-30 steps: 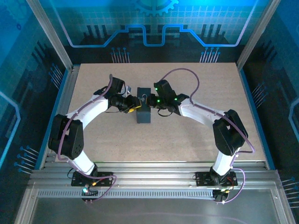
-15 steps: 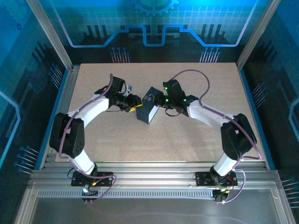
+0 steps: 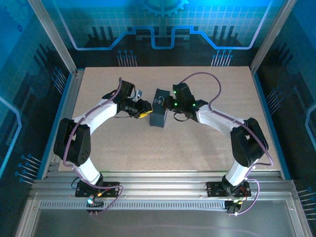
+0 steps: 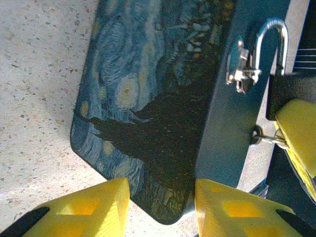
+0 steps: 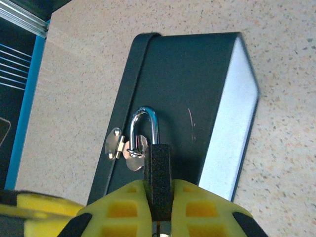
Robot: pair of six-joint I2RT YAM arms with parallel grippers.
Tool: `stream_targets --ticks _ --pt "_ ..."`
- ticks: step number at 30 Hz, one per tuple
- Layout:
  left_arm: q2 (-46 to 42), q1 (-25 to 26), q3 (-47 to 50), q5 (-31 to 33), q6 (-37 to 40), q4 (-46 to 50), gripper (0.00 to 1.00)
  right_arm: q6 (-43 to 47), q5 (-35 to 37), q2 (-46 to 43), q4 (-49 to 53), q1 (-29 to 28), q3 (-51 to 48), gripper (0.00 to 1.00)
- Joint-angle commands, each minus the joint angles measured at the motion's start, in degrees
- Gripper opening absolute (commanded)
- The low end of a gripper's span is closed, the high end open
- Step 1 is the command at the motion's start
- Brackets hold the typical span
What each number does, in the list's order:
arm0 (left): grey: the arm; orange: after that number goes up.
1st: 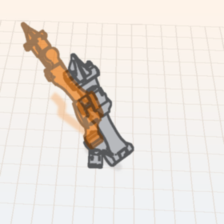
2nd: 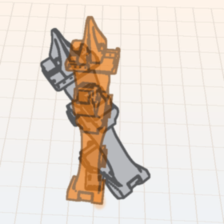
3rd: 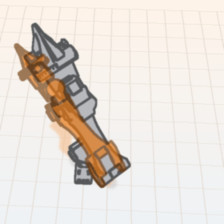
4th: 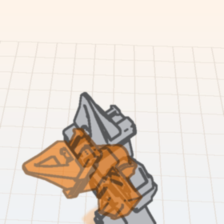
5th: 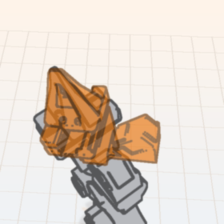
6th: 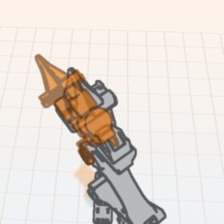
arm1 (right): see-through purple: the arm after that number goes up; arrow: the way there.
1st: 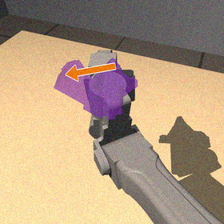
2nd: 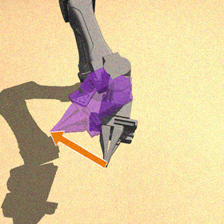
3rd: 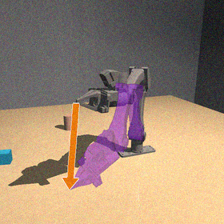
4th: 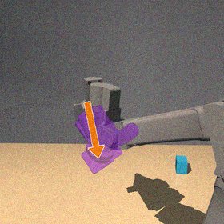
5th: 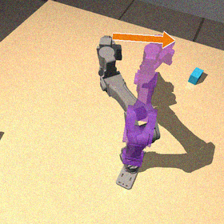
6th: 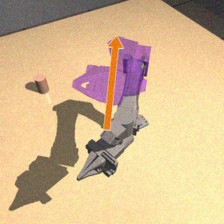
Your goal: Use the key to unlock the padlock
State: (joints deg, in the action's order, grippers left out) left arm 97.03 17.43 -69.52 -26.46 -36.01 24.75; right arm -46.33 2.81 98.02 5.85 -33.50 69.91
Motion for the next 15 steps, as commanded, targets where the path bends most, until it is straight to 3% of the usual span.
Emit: stream_targets --ticks 1,15 --pt "2.9 1.1 0.5 1.6 1.1 7.0 0.39 -0.3 5.9 1.6 -0.5 -1.6 4.3 0.0" --pt "2.0 0.7 -0.3 2.3 0.8 8.1 0.42 -1.9 9.3 1.2 0.1 0.0 5.0 0.0"
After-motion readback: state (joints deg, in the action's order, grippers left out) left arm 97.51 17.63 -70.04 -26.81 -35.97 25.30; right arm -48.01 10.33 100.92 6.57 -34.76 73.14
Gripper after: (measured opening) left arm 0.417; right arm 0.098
